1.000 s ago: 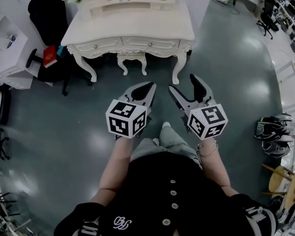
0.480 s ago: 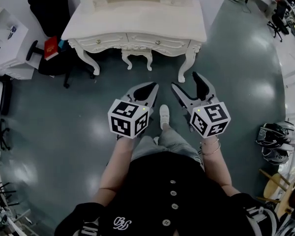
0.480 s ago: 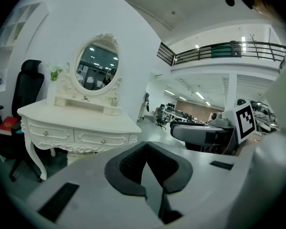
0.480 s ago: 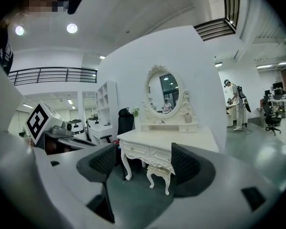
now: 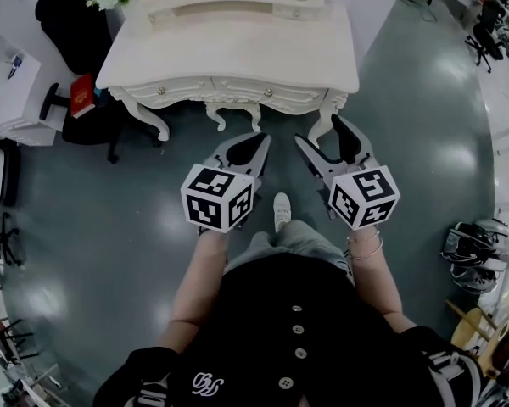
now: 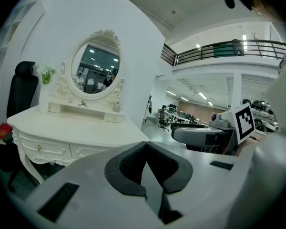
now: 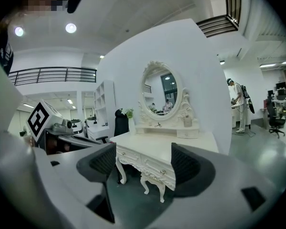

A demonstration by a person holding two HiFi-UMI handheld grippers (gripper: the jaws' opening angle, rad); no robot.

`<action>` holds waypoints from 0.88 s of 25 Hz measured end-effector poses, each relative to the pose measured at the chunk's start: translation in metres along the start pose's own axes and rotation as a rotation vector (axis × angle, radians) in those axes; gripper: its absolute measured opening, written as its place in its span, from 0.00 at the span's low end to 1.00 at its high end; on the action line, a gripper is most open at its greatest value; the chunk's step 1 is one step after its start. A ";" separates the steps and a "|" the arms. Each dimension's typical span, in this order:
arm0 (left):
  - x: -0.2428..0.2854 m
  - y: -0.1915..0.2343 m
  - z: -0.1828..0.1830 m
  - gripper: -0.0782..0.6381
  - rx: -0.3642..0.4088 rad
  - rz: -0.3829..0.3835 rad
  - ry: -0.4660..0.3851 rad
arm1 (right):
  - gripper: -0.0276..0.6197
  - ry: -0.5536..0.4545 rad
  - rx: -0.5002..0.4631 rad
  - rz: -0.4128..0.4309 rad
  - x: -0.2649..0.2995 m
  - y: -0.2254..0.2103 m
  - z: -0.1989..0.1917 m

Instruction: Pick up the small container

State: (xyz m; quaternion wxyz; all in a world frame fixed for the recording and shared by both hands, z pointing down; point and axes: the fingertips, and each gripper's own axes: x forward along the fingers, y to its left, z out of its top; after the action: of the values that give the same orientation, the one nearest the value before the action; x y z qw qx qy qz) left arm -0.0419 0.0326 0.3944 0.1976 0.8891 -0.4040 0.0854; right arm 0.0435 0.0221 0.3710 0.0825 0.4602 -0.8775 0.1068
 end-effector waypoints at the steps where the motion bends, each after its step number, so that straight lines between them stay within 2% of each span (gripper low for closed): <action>1: 0.006 0.004 0.005 0.13 -0.001 0.002 -0.002 | 0.58 -0.001 -0.001 0.001 0.006 -0.006 0.003; 11: 0.075 0.033 0.061 0.13 0.015 0.009 -0.051 | 0.58 -0.037 -0.020 0.010 0.055 -0.070 0.040; 22: 0.102 0.042 0.073 0.13 0.000 0.018 -0.043 | 0.58 -0.037 -0.001 0.012 0.073 -0.101 0.045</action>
State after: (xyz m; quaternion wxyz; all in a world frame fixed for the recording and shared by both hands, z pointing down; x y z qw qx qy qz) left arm -0.0068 -0.0931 0.3724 0.1882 0.8871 -0.4160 0.0679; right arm 0.0839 -0.1036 0.3569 0.0657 0.4567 -0.8817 0.0984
